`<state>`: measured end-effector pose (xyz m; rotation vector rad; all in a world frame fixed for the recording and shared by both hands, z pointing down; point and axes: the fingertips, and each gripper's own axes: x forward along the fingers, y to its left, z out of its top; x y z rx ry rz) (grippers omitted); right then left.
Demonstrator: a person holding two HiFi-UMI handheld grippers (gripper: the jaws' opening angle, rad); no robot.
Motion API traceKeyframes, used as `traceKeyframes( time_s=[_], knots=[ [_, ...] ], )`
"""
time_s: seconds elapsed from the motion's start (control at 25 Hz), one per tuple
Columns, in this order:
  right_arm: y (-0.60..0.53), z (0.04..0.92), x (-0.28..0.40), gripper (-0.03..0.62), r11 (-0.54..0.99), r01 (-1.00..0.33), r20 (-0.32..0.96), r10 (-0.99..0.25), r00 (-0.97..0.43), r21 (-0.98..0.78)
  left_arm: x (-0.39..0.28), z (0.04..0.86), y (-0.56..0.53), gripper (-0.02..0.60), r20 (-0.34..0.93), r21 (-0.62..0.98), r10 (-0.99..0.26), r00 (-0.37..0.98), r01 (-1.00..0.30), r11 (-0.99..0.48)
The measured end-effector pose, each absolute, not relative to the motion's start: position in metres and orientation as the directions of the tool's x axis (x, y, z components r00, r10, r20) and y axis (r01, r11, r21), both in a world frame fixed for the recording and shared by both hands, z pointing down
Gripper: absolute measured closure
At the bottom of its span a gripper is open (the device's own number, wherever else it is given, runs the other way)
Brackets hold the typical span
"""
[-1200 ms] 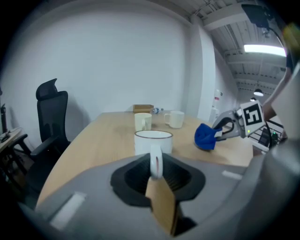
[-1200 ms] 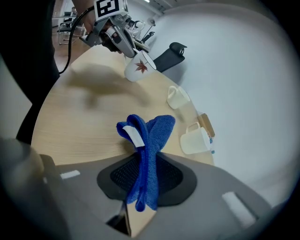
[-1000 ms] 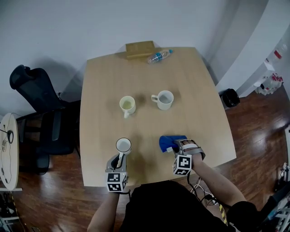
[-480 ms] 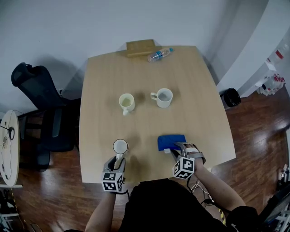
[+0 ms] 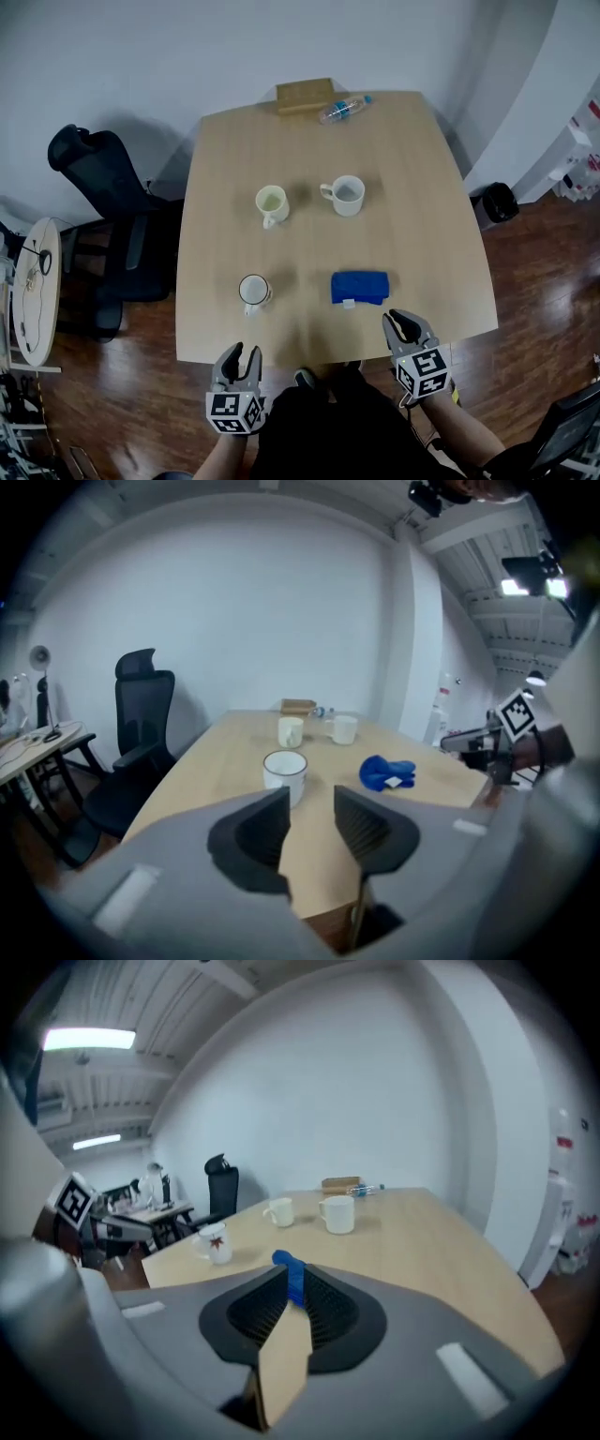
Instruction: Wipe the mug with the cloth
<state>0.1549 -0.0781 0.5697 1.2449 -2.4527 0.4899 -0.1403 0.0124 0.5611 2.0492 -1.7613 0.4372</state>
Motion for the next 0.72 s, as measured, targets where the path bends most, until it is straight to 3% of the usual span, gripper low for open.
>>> traceKeyframes(
  time_s=[0.16,0.44,0.72],
  knots=[
    [-0.042,0.541,0.162,0.539,0.508,-0.835,0.393,-0.737,-0.549,-0.214,-0.104,0.529,0.041,0.456,0.432,0.094,-0.859,0.276,-0.961,-0.261],
    [0.051,0.505,0.155,0.539,0.438,-0.877,0.375,-0.793,-0.480,-0.197,-0.091,0.486,0.117,0.483,0.282,0.256,-0.856,0.434,-0.894,-0.369],
    [0.133,0.481,0.126,0.545,0.458,-0.882,0.327,-0.821,-0.468,-0.114,-0.095,0.488,0.193,0.489,0.290,0.144,-0.810,0.510,-0.860,-0.490]
  ],
)
